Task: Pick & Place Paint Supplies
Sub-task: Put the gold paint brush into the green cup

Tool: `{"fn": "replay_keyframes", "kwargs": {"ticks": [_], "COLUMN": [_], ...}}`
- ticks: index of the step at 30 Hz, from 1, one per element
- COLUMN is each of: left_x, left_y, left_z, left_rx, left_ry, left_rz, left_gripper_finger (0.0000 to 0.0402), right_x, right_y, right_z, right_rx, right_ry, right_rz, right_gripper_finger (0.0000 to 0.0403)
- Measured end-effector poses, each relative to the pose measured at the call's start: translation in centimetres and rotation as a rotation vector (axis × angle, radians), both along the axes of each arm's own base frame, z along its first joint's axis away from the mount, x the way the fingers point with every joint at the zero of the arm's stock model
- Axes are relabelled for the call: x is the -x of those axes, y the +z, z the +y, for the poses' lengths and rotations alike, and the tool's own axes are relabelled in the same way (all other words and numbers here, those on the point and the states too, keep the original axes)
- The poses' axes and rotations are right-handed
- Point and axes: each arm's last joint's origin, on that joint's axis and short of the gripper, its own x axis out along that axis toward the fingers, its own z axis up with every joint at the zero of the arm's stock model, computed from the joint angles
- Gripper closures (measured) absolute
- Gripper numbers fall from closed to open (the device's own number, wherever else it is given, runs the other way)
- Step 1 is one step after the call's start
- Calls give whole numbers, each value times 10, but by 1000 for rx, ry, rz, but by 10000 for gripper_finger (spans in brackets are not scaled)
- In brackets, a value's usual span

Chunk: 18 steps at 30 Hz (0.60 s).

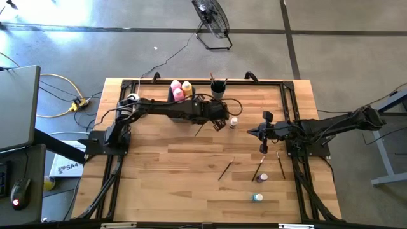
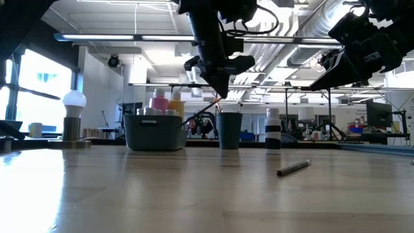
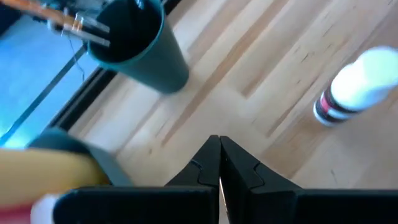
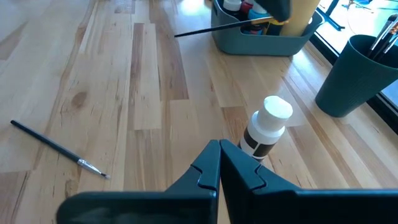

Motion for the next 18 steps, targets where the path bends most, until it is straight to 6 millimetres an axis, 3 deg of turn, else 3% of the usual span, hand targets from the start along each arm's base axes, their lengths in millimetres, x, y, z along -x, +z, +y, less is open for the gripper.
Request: {"fn": "replay_keyframes", "kwargs": {"ticks": [7, 18], "left_x": [0, 15], "left_y": [18, 69], "left_z": [17, 47], "left_rx": [0, -158], "left_ry": [-86, -97], "left_rz": [-69, -218], "left_gripper_finger": [401, 401], "right_x": [0, 0], "right_y": [0, -1], "right_z": [0, 0], "right_rx": [0, 1], "right_ry": [0, 0], "right_rz": [4, 7], "right_gripper_finger": [401, 401]}}
